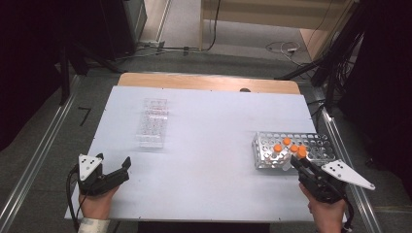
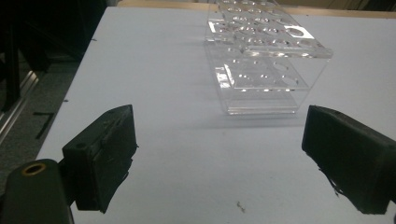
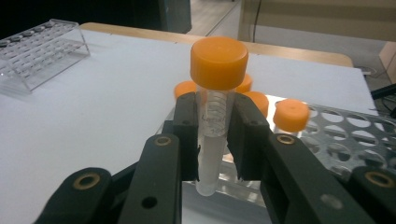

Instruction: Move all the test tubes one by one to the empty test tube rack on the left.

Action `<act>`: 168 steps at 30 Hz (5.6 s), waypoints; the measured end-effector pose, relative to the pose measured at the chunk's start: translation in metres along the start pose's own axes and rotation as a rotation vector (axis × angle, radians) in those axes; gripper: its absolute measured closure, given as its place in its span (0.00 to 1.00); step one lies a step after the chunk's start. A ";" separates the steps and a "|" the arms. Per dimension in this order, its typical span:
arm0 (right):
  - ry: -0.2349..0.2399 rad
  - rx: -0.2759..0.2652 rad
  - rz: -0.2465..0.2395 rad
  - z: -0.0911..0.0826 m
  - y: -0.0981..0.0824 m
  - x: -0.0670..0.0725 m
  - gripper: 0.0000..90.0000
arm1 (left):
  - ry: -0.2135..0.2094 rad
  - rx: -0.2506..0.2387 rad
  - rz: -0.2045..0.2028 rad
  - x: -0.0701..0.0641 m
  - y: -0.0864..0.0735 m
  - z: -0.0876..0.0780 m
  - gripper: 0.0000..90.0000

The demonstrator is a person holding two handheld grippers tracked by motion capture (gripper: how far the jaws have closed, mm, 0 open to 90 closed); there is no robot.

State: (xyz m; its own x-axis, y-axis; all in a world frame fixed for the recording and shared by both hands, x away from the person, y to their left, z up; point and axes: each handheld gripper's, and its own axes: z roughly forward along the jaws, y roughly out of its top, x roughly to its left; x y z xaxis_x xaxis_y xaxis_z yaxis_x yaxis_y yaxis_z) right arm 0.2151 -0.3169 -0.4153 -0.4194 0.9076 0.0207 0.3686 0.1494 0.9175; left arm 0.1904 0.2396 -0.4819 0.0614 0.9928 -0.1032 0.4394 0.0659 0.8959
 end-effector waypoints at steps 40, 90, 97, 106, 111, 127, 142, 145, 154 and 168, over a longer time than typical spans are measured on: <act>0.258 0.091 -0.140 0.097 0.008 0.101 0.80 | -0.209 0.009 0.117 -0.071 0.024 0.012 0.12; 0.460 0.122 -0.244 0.156 0.020 0.199 0.80 | -0.501 0.013 0.252 -0.139 0.056 0.037 0.74; 0.461 0.126 -0.236 0.155 0.021 0.198 0.80 | -0.501 0.013 0.251 -0.139 0.056 0.037 0.78; 0.522 0.191 -0.203 0.158 0.019 0.187 0.39 | -0.506 0.007 0.229 -0.136 0.060 0.038 0.78; 0.494 0.225 -0.205 0.156 0.016 0.178 0.29 | -0.500 0.000 0.221 -0.133 0.062 0.038 0.78; 0.421 0.250 -0.180 0.125 -0.010 0.134 0.25 | -0.430 -0.042 0.200 -0.113 0.092 0.038 0.78; 0.432 0.249 -0.182 0.113 -0.018 0.128 0.24 | -0.344 -0.069 0.144 -0.081 0.124 0.047 0.78; 0.431 0.251 -0.183 0.112 -0.019 0.129 0.25 | -0.329 -0.076 0.137 -0.076 0.129 0.050 0.78; 0.429 0.244 -0.183 0.111 -0.018 0.126 0.25 | -0.273 -0.078 0.138 -0.066 0.136 0.061 0.78; 0.424 0.240 -0.169 0.109 -0.017 0.123 0.25 | -0.213 -0.070 0.156 -0.059 0.138 0.072 0.78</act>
State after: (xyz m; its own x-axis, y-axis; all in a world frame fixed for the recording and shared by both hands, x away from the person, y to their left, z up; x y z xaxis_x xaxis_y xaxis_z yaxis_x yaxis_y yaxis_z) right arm 0.2478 -0.1655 -0.4717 -0.7707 0.6315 0.0851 0.4257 0.4109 0.8062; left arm 0.3125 0.1831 -0.3831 0.3136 0.9485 -0.0436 0.3472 -0.0718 0.9351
